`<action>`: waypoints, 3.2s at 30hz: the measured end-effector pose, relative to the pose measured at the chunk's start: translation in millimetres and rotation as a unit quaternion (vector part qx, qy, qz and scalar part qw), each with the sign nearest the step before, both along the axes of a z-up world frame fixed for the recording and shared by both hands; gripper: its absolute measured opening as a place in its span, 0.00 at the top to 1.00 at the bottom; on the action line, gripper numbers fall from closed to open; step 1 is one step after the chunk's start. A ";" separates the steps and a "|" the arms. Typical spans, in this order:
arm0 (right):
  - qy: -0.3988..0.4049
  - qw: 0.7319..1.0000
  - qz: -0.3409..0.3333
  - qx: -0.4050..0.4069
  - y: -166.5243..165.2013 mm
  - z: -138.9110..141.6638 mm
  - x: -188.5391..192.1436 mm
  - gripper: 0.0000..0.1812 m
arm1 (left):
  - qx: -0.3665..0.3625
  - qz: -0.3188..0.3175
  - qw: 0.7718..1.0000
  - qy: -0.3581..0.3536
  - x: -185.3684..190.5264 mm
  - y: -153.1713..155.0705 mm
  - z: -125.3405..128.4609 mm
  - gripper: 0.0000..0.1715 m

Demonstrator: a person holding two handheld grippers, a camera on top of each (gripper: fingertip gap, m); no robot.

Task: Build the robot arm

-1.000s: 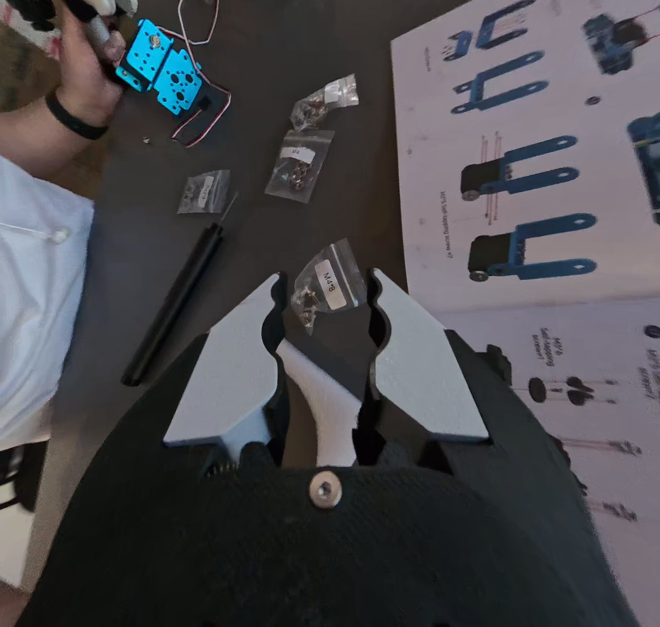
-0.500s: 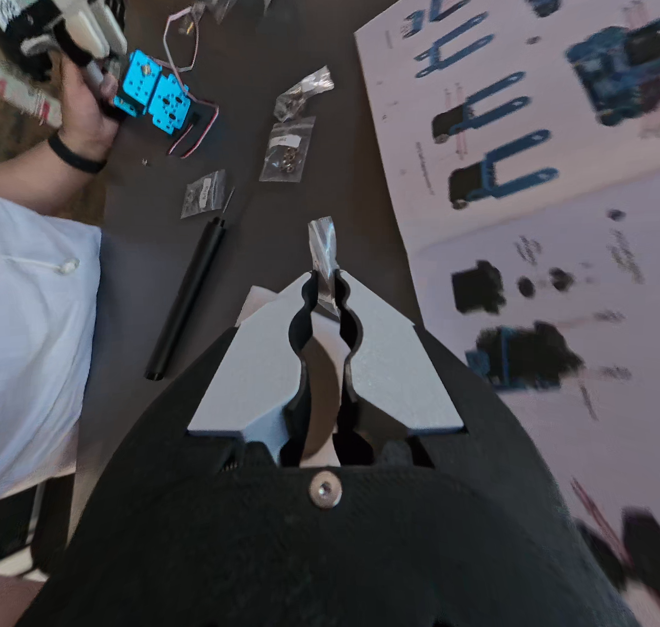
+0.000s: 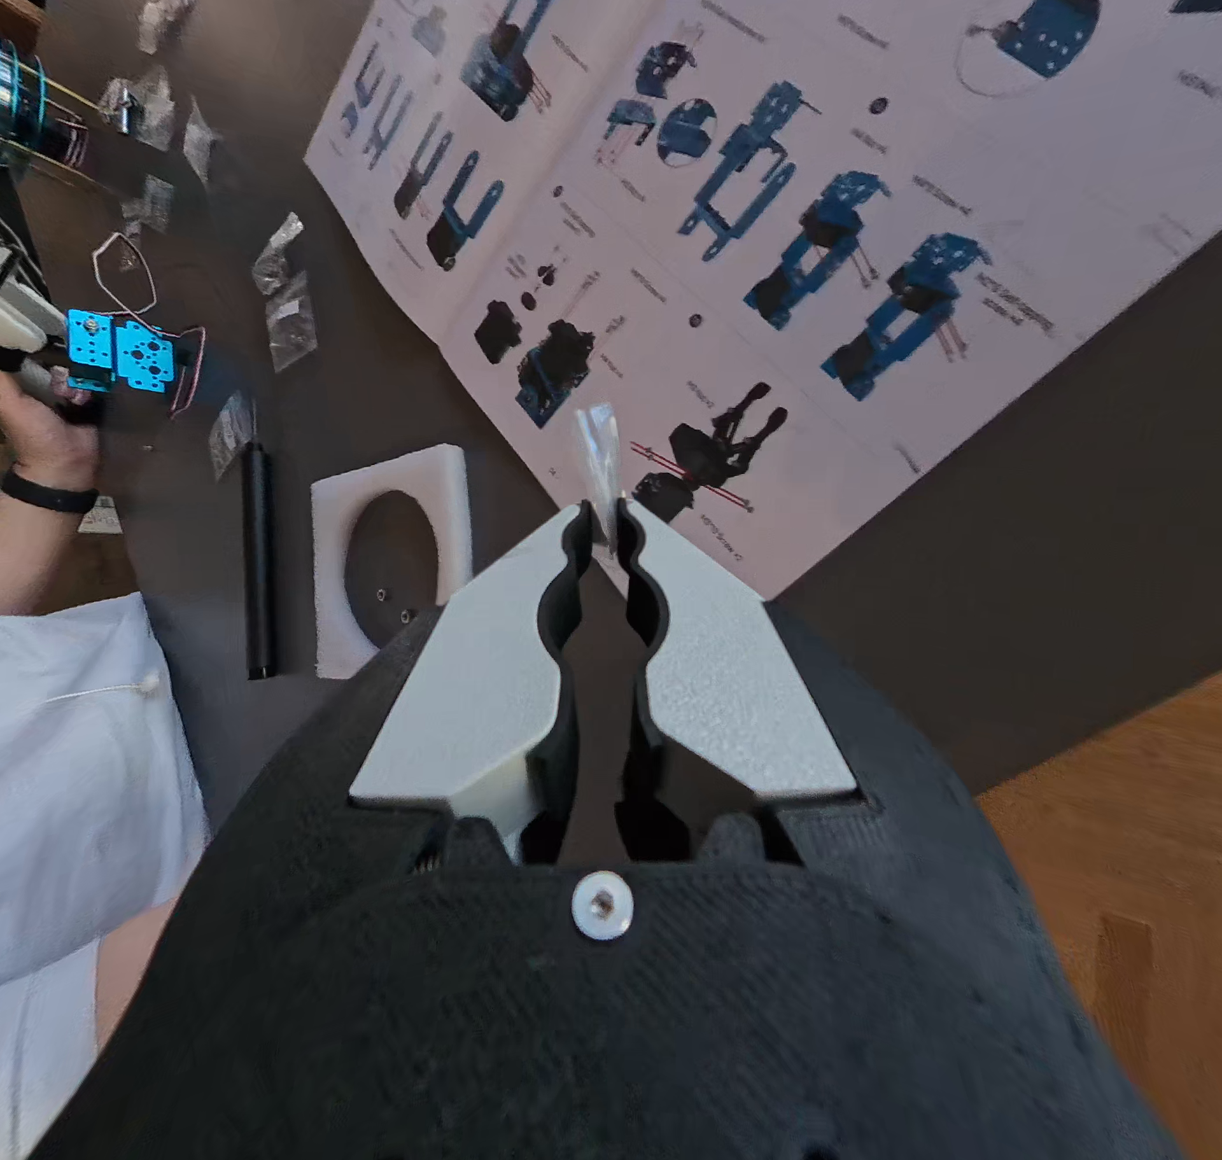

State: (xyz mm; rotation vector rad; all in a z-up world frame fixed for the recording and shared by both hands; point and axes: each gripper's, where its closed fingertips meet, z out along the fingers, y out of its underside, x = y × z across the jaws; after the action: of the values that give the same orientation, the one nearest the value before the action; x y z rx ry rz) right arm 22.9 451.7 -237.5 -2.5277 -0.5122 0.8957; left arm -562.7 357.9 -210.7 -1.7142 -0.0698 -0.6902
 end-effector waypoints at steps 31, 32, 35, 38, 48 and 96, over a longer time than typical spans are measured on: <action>0.034 0.999 -0.014 -0.040 14.8 -36.8 12.0 0.97 | 0.006 -0.001 1.000 0.007 1.4 -1.7 1.1 0.96; 0.034 0.999 -0.014 -0.039 14.9 -37.1 12.0 0.97 | 0.004 -0.002 1.000 0.008 1.9 -1.5 0.8 0.96; 0.035 0.999 -0.015 -0.037 15.3 -37.8 13.2 0.97 | 0.000 -0.005 1.000 0.011 3.3 -1.0 -0.5 0.96; 0.033 0.998 -0.023 -0.045 16.6 -42.4 15.8 0.97 | 0.001 -0.005 1.000 0.013 3.5 -1.2 -0.3 0.96; 0.044 0.999 0.001 -0.021 15.7 -22.6 3.5 0.98 | 0.008 -0.009 1.000 0.013 4.8 -2.1 1.7 0.96; -0.047 0.949 0.292 -0.105 -179.1 -13.7 -579.4 0.99 | 0.032 -0.255 0.962 -0.097 -31.4 -5.6 18.1 0.98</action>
State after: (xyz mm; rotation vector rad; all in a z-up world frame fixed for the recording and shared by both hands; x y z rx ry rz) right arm -556.6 272.5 -251.2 -2.6554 -1.3077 1.0731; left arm -594.0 352.2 -192.6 -1.6056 0.2650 -1.2275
